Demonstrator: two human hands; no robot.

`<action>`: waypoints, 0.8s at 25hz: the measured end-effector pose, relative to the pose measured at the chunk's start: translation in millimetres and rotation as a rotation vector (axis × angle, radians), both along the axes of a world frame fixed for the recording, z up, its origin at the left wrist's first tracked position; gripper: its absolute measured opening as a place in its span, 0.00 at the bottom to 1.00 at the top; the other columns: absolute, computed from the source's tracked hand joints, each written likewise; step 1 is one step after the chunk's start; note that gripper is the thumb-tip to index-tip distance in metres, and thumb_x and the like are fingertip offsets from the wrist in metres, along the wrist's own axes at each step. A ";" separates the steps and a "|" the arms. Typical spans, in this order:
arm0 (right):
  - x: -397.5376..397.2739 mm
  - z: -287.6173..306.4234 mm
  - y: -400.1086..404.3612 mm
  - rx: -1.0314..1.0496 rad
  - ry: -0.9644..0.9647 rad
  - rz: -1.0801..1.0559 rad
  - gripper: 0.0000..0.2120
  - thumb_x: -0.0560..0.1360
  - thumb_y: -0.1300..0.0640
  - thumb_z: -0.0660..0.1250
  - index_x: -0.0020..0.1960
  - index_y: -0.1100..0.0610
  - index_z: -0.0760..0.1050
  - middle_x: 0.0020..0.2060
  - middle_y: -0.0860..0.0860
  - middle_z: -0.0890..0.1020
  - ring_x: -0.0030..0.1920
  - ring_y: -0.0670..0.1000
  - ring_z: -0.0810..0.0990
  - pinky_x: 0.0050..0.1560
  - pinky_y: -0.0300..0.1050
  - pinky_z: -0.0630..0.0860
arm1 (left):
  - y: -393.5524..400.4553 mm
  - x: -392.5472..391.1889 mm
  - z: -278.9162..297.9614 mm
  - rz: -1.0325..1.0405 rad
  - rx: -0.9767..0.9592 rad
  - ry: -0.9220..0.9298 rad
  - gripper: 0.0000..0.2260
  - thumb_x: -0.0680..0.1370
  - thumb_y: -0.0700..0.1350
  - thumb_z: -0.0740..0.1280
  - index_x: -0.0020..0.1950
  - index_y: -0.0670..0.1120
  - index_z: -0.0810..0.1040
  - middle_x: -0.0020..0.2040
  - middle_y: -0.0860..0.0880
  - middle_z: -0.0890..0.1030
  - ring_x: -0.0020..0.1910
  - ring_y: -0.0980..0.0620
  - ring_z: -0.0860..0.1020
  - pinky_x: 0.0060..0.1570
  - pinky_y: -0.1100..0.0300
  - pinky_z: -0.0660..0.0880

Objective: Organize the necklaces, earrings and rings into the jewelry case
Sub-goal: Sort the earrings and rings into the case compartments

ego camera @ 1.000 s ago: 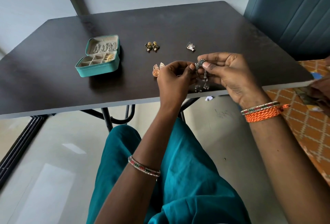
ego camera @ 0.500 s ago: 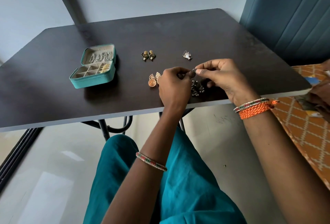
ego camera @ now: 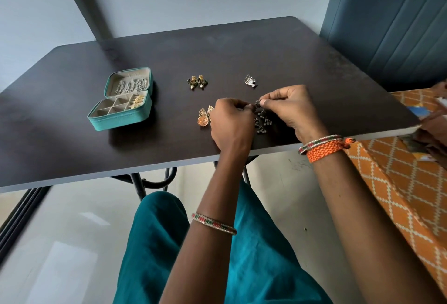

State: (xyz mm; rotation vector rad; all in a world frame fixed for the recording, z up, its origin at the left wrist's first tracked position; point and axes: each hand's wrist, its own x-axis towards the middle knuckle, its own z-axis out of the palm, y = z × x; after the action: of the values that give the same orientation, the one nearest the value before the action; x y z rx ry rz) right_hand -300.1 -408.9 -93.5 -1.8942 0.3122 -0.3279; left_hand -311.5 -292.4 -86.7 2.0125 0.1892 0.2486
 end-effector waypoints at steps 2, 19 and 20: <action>2.3 -3.6 0.2 -0.041 -0.017 -0.037 0.02 0.63 0.52 0.73 0.32 0.50 0.82 0.32 0.48 0.84 0.39 0.49 0.84 0.49 0.51 0.82 | 0.0 0.5 0.3 -0.004 -0.007 -0.001 0.05 0.73 0.46 0.70 0.45 0.48 0.84 0.42 0.48 0.84 0.43 0.48 0.81 0.39 0.61 0.72; 33.9 25.9 -19.1 -0.247 -0.006 0.079 0.08 0.72 0.49 0.70 0.39 0.53 0.80 0.34 0.50 0.80 0.29 0.42 0.74 0.26 0.34 0.68 | 25.3 35.3 28.6 -0.139 -0.079 -0.234 0.05 0.75 0.46 0.68 0.46 0.50 0.84 0.31 0.57 0.78 0.29 0.64 0.74 0.32 0.69 0.69; 44.2 28.1 -18.5 -0.360 0.045 0.092 0.12 0.70 0.45 0.71 0.36 0.52 0.79 0.36 0.50 0.82 0.34 0.46 0.77 0.32 0.39 0.73 | 27.9 46.9 33.4 -0.176 -0.025 -0.244 0.05 0.75 0.47 0.68 0.46 0.50 0.83 0.34 0.57 0.80 0.33 0.64 0.76 0.36 0.67 0.72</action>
State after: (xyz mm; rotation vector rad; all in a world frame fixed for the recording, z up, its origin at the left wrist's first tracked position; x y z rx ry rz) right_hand -256.0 -427.3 -65.5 -2.2645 0.2046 -0.2942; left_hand -264.6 -264.5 -53.4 1.9409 -0.1373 0.3747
